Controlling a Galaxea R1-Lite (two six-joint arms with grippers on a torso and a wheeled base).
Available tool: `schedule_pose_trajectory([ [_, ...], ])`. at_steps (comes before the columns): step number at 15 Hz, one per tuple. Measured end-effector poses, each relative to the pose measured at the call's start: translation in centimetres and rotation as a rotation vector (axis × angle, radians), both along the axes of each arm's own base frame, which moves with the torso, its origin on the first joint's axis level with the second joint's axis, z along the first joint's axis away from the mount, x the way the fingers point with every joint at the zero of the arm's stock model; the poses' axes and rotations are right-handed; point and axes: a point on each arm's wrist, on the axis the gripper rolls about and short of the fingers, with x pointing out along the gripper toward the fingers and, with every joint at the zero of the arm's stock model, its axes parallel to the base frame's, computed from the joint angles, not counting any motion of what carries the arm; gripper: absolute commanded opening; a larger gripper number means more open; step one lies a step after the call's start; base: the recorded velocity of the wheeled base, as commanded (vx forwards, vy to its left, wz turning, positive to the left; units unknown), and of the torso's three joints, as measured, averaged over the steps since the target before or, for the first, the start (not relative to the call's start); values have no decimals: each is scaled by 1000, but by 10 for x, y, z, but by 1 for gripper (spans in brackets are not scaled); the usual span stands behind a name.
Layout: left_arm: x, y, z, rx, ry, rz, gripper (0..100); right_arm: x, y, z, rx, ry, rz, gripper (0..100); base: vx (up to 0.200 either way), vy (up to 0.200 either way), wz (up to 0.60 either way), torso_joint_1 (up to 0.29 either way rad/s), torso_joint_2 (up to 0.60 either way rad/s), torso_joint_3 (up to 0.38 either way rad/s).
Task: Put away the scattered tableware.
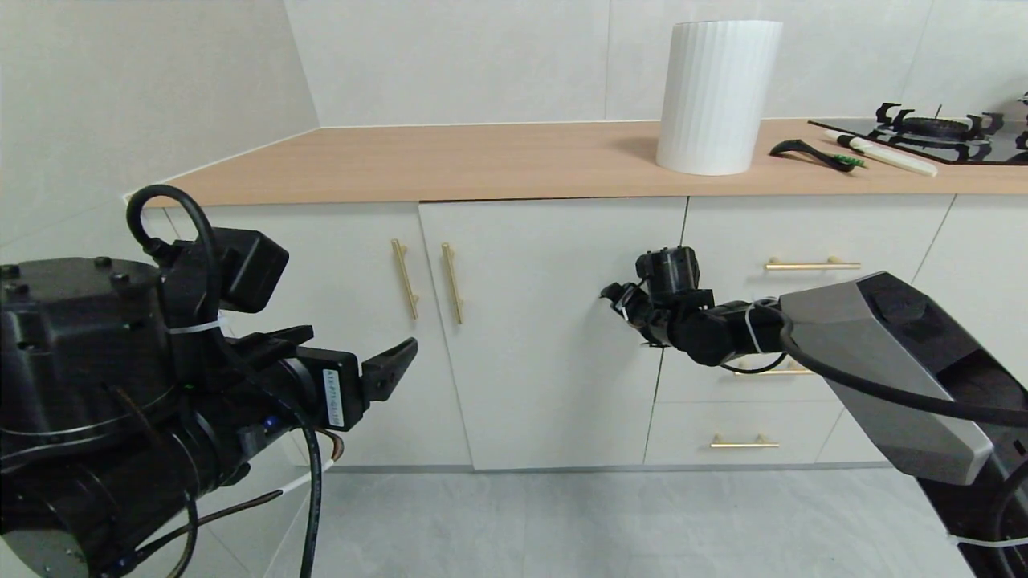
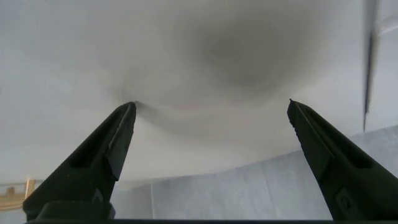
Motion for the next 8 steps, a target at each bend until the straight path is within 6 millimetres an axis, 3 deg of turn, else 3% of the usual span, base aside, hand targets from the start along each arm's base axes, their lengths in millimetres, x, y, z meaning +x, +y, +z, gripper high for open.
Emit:
schedule_pose_trajectory([
  [8,2,-1,-2,5,8,-1,100,3,-6,4,9,-10,-24,100,0,0,0,0,0,0],
])
